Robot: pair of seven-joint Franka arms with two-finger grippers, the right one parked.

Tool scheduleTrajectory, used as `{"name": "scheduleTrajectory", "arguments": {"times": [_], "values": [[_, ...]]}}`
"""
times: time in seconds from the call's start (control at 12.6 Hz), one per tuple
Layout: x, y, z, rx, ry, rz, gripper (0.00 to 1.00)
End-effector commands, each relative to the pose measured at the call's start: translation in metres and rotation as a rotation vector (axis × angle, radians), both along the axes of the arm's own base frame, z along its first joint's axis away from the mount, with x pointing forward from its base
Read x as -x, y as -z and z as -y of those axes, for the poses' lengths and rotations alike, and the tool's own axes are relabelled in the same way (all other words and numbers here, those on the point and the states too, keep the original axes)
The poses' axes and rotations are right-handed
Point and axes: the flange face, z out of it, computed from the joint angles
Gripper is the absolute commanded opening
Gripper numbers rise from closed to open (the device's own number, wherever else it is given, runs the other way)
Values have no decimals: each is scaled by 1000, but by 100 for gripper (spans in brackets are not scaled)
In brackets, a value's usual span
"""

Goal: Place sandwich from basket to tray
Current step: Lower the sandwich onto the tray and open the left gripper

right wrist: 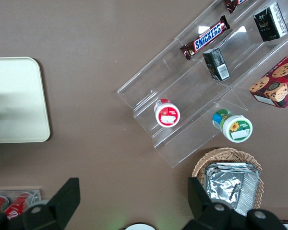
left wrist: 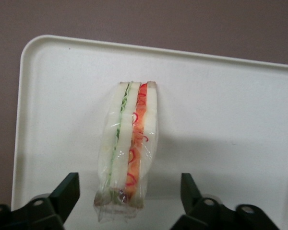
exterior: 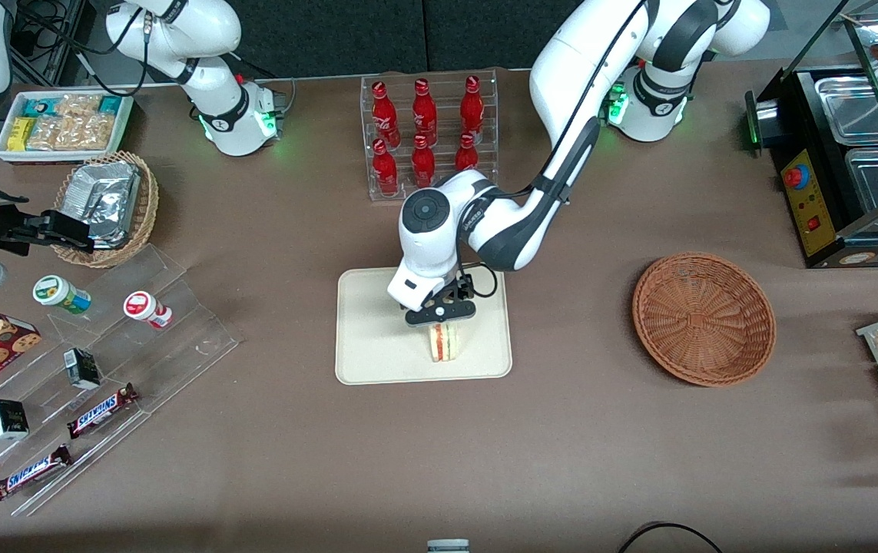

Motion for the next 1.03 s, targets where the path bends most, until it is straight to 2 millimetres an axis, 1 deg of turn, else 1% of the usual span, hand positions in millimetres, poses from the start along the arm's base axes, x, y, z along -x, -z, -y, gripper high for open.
{"name": "scheduleTrajectory", "arguments": {"times": [0.0,0.08,0.16,0.24,0.32,0.48,0.56,0.71,0.95], "values": [[2,-50,0,-22,-17,23,100],[3,-70,-2,-26,-26,22,100],[4,-94,-6,-29,-32,26,100],[3,-128,-16,-18,-45,38,100],[3,-158,-25,-10,-57,50,100],[-9,-214,-63,3,-101,67,100],[-11,-230,-78,-7,-117,61,100],[-9,-256,-97,-27,-106,54,100],[-11,-286,-135,-60,-83,25,100]]}}
